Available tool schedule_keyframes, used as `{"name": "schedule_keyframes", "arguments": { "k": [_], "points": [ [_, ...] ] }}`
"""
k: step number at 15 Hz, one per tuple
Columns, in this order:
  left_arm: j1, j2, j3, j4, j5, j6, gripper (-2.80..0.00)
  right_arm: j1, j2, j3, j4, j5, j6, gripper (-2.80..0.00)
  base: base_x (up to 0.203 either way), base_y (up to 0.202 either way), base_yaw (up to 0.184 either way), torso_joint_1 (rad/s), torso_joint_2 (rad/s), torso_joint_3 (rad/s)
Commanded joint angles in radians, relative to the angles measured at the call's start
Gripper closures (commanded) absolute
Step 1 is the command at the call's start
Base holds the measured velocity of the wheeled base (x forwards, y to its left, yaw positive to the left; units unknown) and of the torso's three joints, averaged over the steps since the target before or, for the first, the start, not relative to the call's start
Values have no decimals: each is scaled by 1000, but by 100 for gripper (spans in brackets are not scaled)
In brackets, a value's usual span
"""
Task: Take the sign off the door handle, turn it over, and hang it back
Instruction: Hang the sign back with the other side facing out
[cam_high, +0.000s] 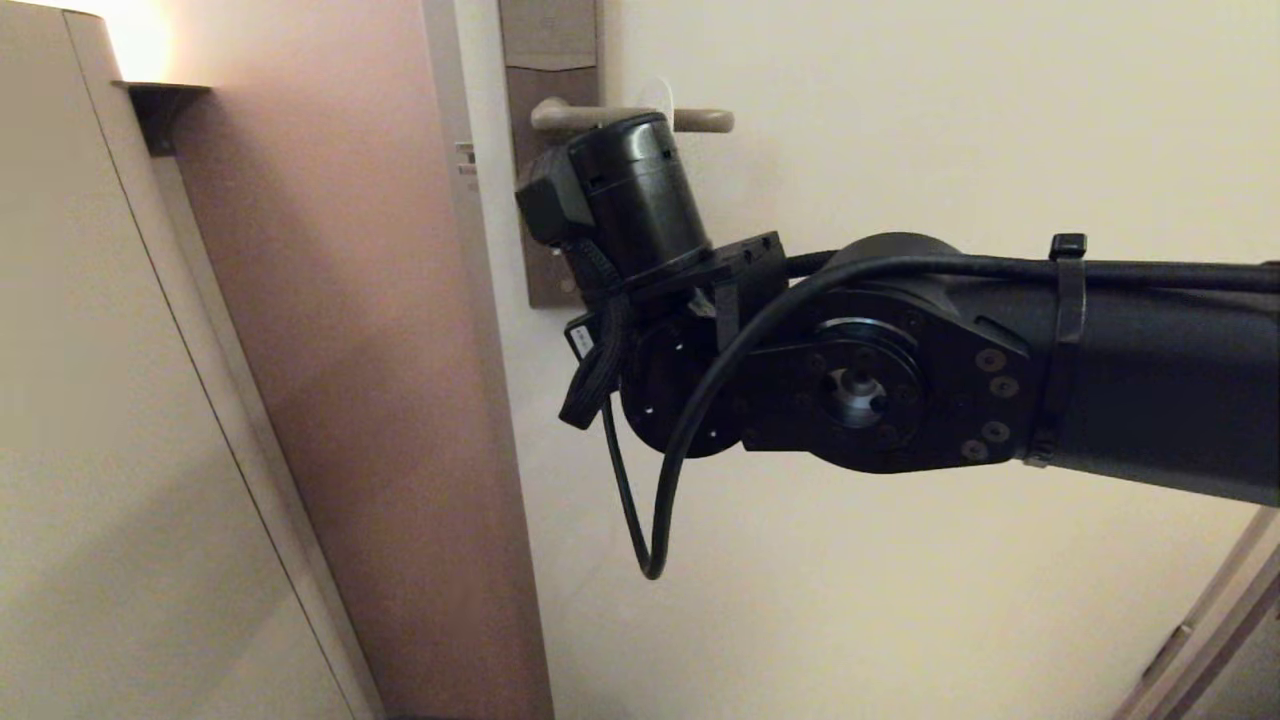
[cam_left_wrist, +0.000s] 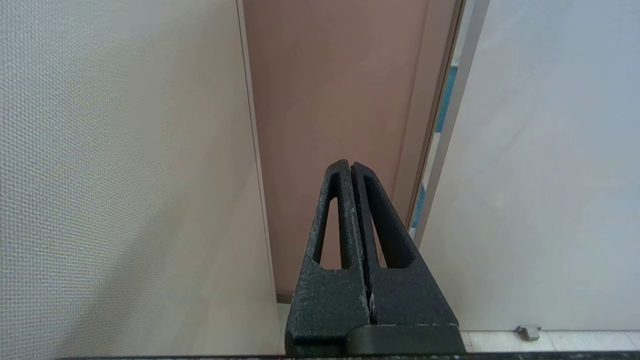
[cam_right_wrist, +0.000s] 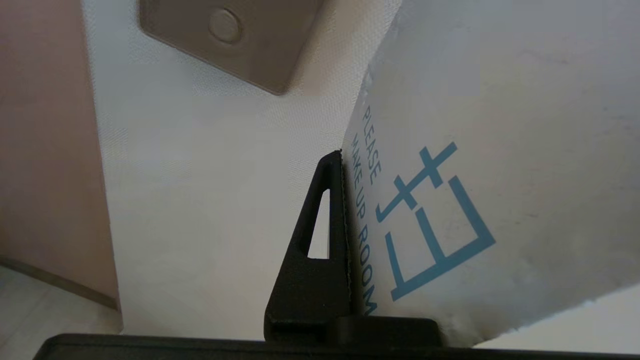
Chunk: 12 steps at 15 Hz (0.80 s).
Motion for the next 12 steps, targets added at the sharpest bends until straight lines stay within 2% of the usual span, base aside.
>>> {"name": "schedule_keyframes", "arguments": {
  "k": [1,7,8,12],
  "points": [
    [0,1,1,-1,0,0,0,6,12,0,3,-8,-2,0,0,0,0,0,0,0],
    [0,1,1,1,0,0,0,21,30,-1,-4,-16,-6,0,0,0,0,0,0,0],
    [0,1,0,0,0,0,0,21,30,-1,-3,-16,-7,-280,0,0,0,0,0,0],
    [0,1,1,-1,0,0,0,21,26,1,-1,-13,-7,-280,0,0,0,0,0,0]
  ]
}}
